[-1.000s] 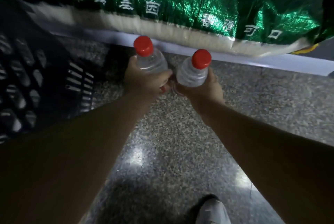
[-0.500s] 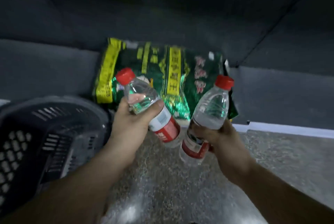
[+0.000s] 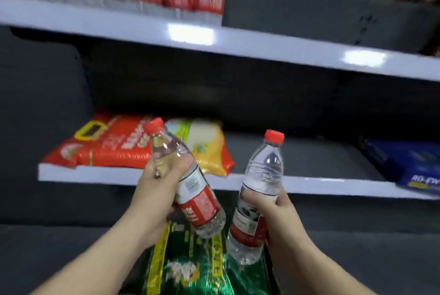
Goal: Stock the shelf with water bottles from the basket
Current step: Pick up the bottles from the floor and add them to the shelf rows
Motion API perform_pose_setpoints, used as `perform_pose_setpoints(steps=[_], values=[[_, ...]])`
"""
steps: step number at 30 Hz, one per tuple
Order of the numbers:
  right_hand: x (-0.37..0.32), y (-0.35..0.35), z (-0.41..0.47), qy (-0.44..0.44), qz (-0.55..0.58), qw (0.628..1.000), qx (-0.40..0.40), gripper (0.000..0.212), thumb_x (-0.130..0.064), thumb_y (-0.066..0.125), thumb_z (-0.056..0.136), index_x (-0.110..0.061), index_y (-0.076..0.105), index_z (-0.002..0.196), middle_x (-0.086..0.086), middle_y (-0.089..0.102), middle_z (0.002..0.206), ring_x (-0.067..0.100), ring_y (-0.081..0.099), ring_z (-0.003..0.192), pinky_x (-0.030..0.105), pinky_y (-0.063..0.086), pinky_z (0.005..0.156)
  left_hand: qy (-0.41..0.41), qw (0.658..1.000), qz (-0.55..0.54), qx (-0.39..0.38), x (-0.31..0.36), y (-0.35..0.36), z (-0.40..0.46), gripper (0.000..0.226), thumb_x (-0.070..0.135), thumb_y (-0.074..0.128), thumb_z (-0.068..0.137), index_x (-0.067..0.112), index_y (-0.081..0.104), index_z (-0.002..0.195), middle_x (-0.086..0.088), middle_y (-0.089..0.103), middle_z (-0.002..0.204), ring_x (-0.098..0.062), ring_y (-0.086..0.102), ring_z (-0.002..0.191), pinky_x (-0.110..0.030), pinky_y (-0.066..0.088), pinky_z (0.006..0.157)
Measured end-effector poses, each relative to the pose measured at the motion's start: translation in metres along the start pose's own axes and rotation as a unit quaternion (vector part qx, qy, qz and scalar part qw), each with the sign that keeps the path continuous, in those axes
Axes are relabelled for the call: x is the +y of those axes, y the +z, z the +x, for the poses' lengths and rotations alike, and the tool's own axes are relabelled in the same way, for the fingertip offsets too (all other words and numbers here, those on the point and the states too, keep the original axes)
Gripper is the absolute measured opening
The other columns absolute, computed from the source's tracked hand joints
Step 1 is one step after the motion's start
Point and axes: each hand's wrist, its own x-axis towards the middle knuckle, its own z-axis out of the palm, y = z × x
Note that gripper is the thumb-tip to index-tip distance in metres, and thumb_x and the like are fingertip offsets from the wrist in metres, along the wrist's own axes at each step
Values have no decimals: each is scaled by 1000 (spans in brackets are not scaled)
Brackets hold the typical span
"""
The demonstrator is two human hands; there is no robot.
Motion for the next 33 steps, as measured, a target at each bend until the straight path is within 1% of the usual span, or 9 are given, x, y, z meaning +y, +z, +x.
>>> perform_pose_setpoints(steps=[5,10,14,17,20,22,25,29,33], values=[[-105,40,-31,-41,6,999,-25,56,-33,89,55,-24,67,106,13,77,99,35,75,92,59,57,89,68,997,34,8,109,6,-18,22,39,75,73,43,64,92,11,77,89,-12,74,80,-35,54,68],[-196,71,-61,-107,-23,993,-32,43,-28,82,69,-22,68,108,10,78,97,31,76,92,53,59,89,113,992,45,-11,210,5,-37,31,32,77,77,34,64,105,0,77,97,-21,74,88,-43,58,80],[-256,91,-81,-144,-17,989,-27,36,-20,82,77,-15,68,110,13,78,97,34,74,93,54,58,90,180,980,79,-11,281,9,-50,44,37,78,73,29,60,112,2,72,107,-14,70,91,-27,50,68],[-292,101,-89,-171,-20,985,-19,31,-18,79,81,-17,67,110,6,79,95,27,76,91,46,61,85,218,969,118,-14,322,14,-56,50,41,78,69,28,57,113,4,68,108,-10,65,93,-24,46,66],[-318,109,-85,-190,-24,981,-15,32,-18,80,81,-20,66,109,1,79,93,20,76,87,35,60,75,242,958,156,-7,347,20,-51,49,40,79,72,33,54,113,0,63,117,-16,62,99,-24,46,66],[-332,113,-77,-203,-27,979,-20,31,-18,81,80,-22,66,108,-2,79,91,16,76,84,30,58,69,251,948,196,8,358,26,-41,66,53,80,62,33,53,118,-5,57,129,-24,59,110,-36,54,80],[-347,118,-56,-214,-42,975,-28,33,-20,82,79,-23,65,107,-3,79,92,10,76,80,24,56,66,256,939,229,22,367,40,-25,86,63,77,49,31,51,125,-8,54,135,-30,55,118,-51,50,95],[-358,125,-9,-219,-50,974,-24,38,-18,84,76,-21,64,108,0,78,97,16,76,86,32,58,74,262,924,268,70,367,58,19,86,51,82,64,23,46,137,-8,56,136,-29,54,122,-45,47,97],[-363,132,44,-215,-55,975,-27,41,-14,84,76,-21,63,109,-1,77,99,16,75,88,29,57,71,281,886,346,132,365,73,61,85,52,79,68,17,47,139,-7,48,137,-26,48,124,-37,40,99]])
